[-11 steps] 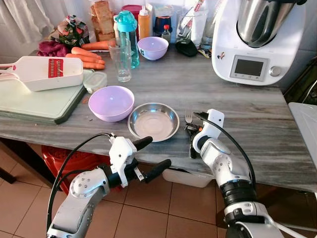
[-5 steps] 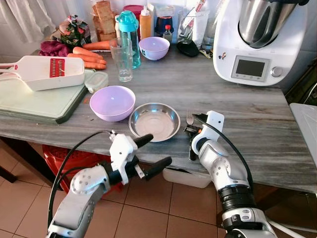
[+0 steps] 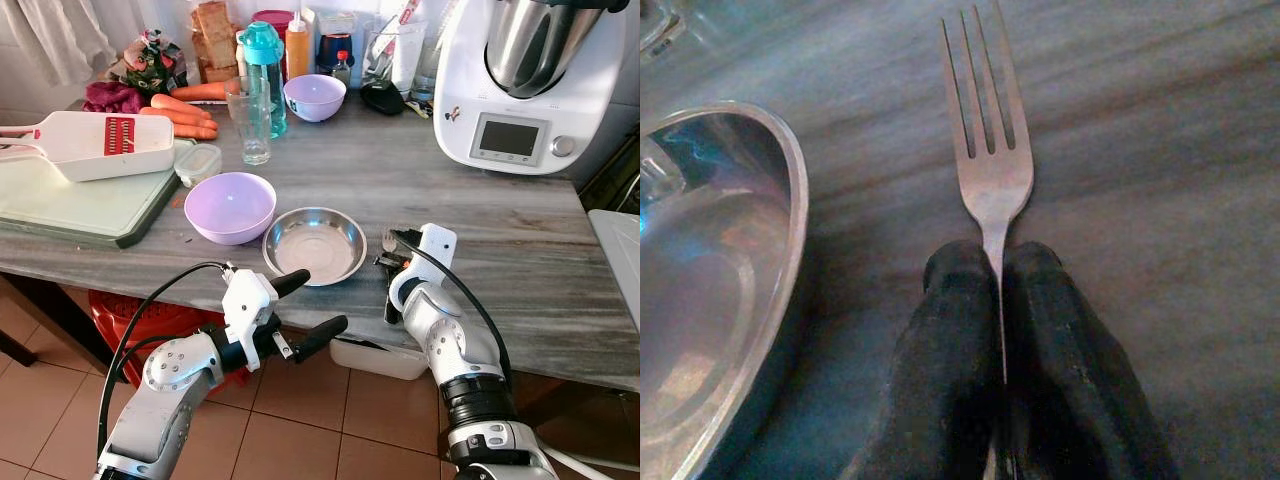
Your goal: Setting the table
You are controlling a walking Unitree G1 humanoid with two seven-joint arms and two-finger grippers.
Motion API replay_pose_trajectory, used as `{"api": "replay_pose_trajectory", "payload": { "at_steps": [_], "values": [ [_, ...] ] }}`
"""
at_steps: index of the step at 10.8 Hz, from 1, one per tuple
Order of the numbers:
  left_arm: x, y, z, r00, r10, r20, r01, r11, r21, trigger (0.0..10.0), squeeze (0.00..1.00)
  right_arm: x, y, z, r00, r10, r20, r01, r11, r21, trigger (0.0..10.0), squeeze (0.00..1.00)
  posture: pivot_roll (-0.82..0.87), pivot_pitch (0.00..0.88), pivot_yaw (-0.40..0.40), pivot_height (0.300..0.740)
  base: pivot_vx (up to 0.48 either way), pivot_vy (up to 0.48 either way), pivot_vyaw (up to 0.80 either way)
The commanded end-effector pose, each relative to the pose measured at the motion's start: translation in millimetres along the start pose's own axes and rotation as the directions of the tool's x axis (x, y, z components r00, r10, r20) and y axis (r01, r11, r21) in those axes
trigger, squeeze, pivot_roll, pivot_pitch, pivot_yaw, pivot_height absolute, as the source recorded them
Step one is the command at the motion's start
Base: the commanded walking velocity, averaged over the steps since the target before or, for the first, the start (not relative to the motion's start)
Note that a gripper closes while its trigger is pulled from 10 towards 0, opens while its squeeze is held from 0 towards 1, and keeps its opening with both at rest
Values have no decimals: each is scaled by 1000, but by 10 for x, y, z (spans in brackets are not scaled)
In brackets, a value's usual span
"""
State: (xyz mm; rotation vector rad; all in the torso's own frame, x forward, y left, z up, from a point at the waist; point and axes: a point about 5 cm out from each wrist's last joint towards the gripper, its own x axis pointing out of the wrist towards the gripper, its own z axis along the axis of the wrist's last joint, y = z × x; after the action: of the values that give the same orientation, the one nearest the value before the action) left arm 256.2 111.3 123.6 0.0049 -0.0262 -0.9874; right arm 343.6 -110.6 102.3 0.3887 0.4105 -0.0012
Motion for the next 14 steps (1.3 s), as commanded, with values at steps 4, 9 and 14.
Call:
{"api": "replay_pose_trajectory", "payload": {
  "at_steps": [4, 9, 14],
  "values": [
    [-21, -29, -18, 1000, -15, -14, 15, 1000, -12, 10000, 0, -18, -249, -336, 981, -139, -135, 139, 990, -7, 10000, 1000, 86, 84, -1, 740, 0, 0, 0],
    [2, -41, 15, 1000, -10, -7, 10, 1000, -10, 10000, 0, -37, -195, -136, 991, -127, -37, 126, 992, -31, 10000, 1000, 82, 82, -4, 740, 0, 0, 0],
    [-2, -56, -15, 1000, -1, -6, 1, 1000, -14, 10000, 0, -161, -144, 1, 991, -132, 36, 134, 989, -68, 10000, 1000, 81, 83, -6, 740, 0, 0, 0]
  ]
}}
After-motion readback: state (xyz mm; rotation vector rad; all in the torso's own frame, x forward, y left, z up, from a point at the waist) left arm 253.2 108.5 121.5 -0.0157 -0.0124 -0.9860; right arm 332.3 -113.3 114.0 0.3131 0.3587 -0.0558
